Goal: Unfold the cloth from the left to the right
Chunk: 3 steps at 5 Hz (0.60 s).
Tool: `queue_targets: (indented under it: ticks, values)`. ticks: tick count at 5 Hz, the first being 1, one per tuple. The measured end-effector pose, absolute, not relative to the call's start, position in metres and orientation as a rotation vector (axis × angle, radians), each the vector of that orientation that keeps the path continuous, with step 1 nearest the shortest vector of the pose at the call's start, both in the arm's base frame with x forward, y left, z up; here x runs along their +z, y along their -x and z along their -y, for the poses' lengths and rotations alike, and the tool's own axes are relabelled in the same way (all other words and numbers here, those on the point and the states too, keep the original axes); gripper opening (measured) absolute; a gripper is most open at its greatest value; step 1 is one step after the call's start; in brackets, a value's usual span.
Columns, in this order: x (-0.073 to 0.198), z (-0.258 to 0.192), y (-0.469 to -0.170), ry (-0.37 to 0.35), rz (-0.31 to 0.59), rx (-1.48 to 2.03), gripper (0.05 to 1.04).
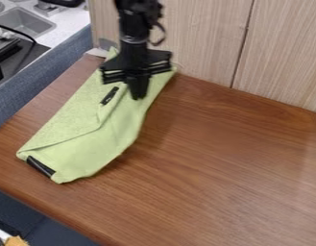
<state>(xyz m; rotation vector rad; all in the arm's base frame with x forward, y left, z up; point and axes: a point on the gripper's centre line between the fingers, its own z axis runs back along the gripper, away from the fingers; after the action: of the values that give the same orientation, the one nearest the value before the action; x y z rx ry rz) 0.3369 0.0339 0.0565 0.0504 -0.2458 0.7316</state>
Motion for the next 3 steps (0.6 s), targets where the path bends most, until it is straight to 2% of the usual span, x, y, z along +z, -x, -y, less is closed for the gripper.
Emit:
queue_targets:
  ticks: [1, 2, 3]
  values:
    - [0.039, 0.001, -0.337, -0.044, 0.202, 0.663, 0.055]
    - [0.024, 0.010, -0.341, -0.059, 0.179, 0.656, 0.078]
    - [0.014, 0.007, -0.340, -0.098, 0.160, 0.671, 0.228]
